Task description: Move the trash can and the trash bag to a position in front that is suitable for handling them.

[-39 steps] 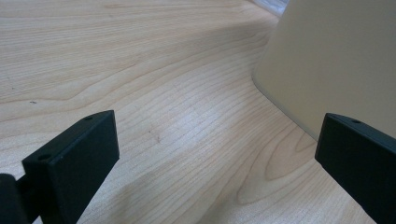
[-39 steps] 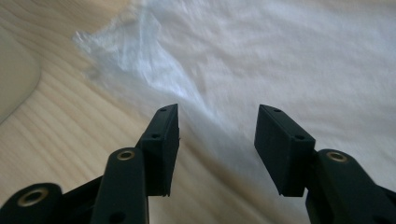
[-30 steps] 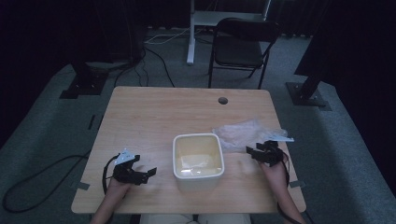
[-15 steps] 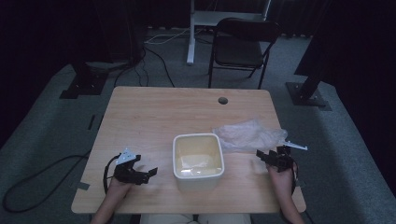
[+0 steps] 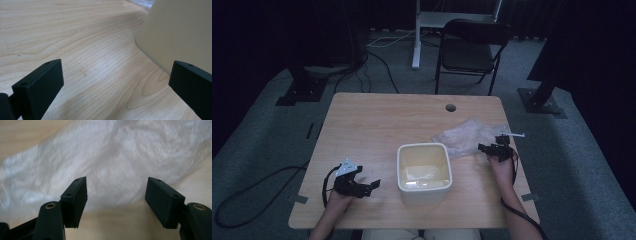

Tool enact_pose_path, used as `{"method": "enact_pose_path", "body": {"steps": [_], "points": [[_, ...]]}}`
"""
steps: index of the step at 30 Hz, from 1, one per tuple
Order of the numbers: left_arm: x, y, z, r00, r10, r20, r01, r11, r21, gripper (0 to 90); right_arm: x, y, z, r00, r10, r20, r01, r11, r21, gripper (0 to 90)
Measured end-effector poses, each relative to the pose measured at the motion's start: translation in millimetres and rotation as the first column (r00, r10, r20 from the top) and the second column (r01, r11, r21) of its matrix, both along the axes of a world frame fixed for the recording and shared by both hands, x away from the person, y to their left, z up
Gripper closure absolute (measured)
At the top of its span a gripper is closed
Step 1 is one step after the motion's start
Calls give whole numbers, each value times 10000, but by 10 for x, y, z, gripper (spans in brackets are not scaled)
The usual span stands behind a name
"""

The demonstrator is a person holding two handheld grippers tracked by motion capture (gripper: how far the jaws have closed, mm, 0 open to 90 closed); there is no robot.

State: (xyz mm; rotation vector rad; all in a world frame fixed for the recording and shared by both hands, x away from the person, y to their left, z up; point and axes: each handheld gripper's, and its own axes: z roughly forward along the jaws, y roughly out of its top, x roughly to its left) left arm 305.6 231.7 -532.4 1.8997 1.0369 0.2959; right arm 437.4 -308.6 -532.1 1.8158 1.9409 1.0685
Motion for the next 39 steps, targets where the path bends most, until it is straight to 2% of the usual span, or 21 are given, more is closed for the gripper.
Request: {"method": "enact_pose_path", "body": {"steps": [6, 10, 11, 13, 15, 19, 21, 23, 25, 27, 28, 31, 34, 36, 37, 38, 39], "points": [[7, -2, -9, 10000, 10, -31, -10, 10000, -29, 4, 277, 37, 108, 10000, 3, -61, -4, 10000, -41, 335], [3, -7, -9, 10000, -12, -24, 12, 10000, 4, 4, 321, 72, 134, 9998, -198, 16, 198, 9998, 53, 333], [0, 3, -7, 10000, 11, -17, -11, 10000, -4, 4, 310, 90, 137, 9999, -144, 63, 142, 9995, 291, 327], [0, 11, -9, 10000, 28, -38, -28, 10000, -32, 4, 220, 195, 147, 10000, -67, 68, 65, 9997, 226, 312], [-1, 15, -10, 10000, 47, -34, -47, 10000, -56, 4, 113, 286, 156, 9997, 101, 217, -113, 9985, 544, 303], [-11, 8, -1, 10000, 8, -11, -8, 10000, -55, 4, -84, 563, 158, 9930, 1098, 438, -1131, 9901, 834, 283], [-10, 7, -3, 10000, -11, -25, 11, 10000, -50, 4, -155, 737, 158, 9838, 1719, 516, -1748, 9830, 568, 269], [-10, 6, -6, 10000, -12, -32, 12, 10000, -42, 4, -191, 896, 151, 9706, 2343, 545, -2365, 9708, 391, 256], [-12, 2, -9, 10000, -30, -53, 30, 10000, -56, 4, -205, 1035, 133, 9587, 2787, 564, -2788, 9603, -49, 255], [-13, 3, -11, 10000, -41, -54, 41, 10000, -51, 4, -190, 1144, 93, 9505, 3078, 417, -3065, 9513, -334, 247], [-13, 3, -11, 10000, -41, -54, 41, 10000, -51, 4, -190, 1144, 93, 9505, 3078, 417, -3065, 9513, -334, 247], [-6, 16, -17, 10000, -17, -70, 17, 10000, -57, 4, -154, 1281, 19, 9372, 3483, 181, -3458, 9348, -815, 246], [-5, 21, -19, 10000, -10, -81, 9, 10000, -58, 4, -139, 1335, -41, 9333, 3590, 21, -3571, 9288, -991, 250], [-6, 21, -20, 10000, -6, -76, 6, 10000, -39, 4, -157, 1357, -46, 9345, 3558, 114, -3514, 9269, -1319, 291], [-6, 22, -20, 10000, -3, -72, 3, 10000, -28, 4, -162, 1365, -44, 9333, 3588, 131, -3527, 9230, -1541, 327], [-6, 23, -19, 10000, -4, -70, 3, 10000, -36, 4, -190, 1374, -44, 9368, 3492, 205, -3365, 9156, -2200, 421], [-8, 23, -18, 10000, 10, -63, -11, 10000, -48, 4, -190, 1374, -44, 9368, 3492, 205, -3365, 9156, -2200, 421]]}}
